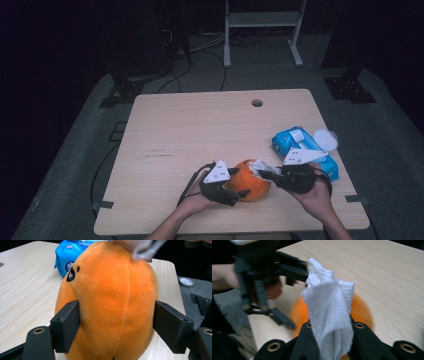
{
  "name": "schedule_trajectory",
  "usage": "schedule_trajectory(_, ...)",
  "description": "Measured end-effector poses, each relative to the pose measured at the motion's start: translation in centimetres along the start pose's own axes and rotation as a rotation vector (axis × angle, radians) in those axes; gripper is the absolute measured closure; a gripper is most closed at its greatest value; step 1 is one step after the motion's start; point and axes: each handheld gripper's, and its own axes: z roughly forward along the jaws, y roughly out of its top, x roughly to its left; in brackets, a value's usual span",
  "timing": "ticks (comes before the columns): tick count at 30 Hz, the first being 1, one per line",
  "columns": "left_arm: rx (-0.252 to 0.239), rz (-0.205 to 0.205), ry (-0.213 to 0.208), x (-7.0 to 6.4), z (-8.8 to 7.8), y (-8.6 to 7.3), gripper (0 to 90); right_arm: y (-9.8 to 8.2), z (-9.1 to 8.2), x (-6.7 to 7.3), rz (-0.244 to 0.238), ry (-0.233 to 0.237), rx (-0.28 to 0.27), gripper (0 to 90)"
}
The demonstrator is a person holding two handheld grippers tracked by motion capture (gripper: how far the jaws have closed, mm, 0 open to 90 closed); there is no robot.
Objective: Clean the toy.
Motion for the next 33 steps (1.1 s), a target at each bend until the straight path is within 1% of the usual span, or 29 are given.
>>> schedule_trajectory(2,0.004,0.007,0.003,-0.1,0.2,0.1,24.5,-0.3,-0.2,-0.3,0.017,0.0,-0.003,82.6)
schedule_trajectory(3,0.005,0.005,0.006,-0.2,0.3,0.2,23.9,-0.3,-0.1,-0.1,0.012,-0.002,0.002,82.6)
schedule_trajectory(4,0.012,0.009,0.009,-0.3,0.3,0.3,23.4,-0.1,0.0,0.4,0.002,-0.002,0.007,82.5)
schedule_trajectory(5,0.023,0.021,0.012,-0.5,0.4,0.3,22.6,0.1,0.2,0.9,-0.018,0.001,0.009,82.5)
schedule_trajectory(6,0.026,0.036,0.013,-0.6,0.4,0.4,22.6,0.3,0.5,1.5,-0.028,0.011,0.015,82.5)
schedule_trajectory(8,0.032,0.052,0.011,-0.8,0.4,0.3,22.8,0.6,1.1,2.6,-0.054,0.043,0.016,82.5)
schedule_trajectory(10,0.036,0.063,0.013,-0.9,0.4,0.3,23.1,0.7,1.6,3.3,-0.081,0.045,0.025,82.5)
schedule_trajectory(11,0.037,0.066,0.014,-0.8,0.4,0.2,23.3,0.7,1.7,3.3,-0.085,0.04,0.024,82.5)
schedule_trajectory(13,0.029,0.066,0.01,-0.8,0.3,0.1,24.1,0.7,1.3,2.7,-0.066,0.031,0.006,82.5)
schedule_trajectory(14,0.026,0.07,0.007,-0.7,0.3,0.0,24.2,0.7,1.1,2.3,-0.05,0.019,-0.007,82.5)
schedule_trajectory(15,0.028,0.078,0.002,-0.6,0.3,-0.1,24.3,0.6,0.8,1.7,-0.03,0.009,-0.016,82.5)
schedule_trajectory(17,0.027,0.075,-0.008,-0.3,0.1,-0.2,24.3,0.2,0.2,0.4,0.003,-0.018,-0.028,82.5)
schedule_trajectory(19,0.026,0.062,-0.02,0.2,-0.2,-0.4,24.4,-0.4,-0.1,-0.8,0.034,-0.048,-0.024,82.4)
schedule_trajectory(21,0.02,0.036,-0.026,0.8,-0.6,-0.6,24.4,-1.2,0.1,-1.8,0.052,-0.077,0.008,82.4)
schedule_trajectory(22,0.017,0.02,-0.029,1.0,-0.7,-0.7,24.3,-1.6,0.3,-2.2,0.067,-0.075,0.026,82.4)
schedule_trajectory(23,0.016,0.02,-0.036,1.1,-0.8,-0.8,24.3,-2.0,0.6,-2.4,0.087,-0.055,0.028,82.4)
schedule_trajectory(24,0.016,0.024,-0.038,1.1,-0.8,-0.8,24.3,-2.1,0.7,-2.3,0.095,-0.04,0.028,82.4)
schedule_trajectory(26,0.02,0.031,-0.037,0.9,-0.7,-0.7,24.3,-1.5,0.7,-1.7,0.066,-0.043,0.03,82.4)
schedule_trajectory(30,0.015,0.025,-0.038,1.0,-0.8,-0.8,24.2,-0.6,0.3,-0.5,0.038,0.002,-0.007,82.4)
schedule_trajectory(31,0.012,0.025,-0.04,1.0,-0.8,-0.8,23.7,-0.5,0.3,-0.4,0.024,0.0,-0.007,82.3)
schedule_trajectory(32,0.005,0.026,-0.045,1.1,-0.8,-0.9,22.2,-0.5,0.4,-0.3,0.022,-0.006,-0.004,82.4)
schedule_trajectory(33,-0.004,0.025,-0.053,1.1,-0.8,-0.9,19.2,-0.7,0.5,-0.5,0.032,-0.005,0.0,82.4)
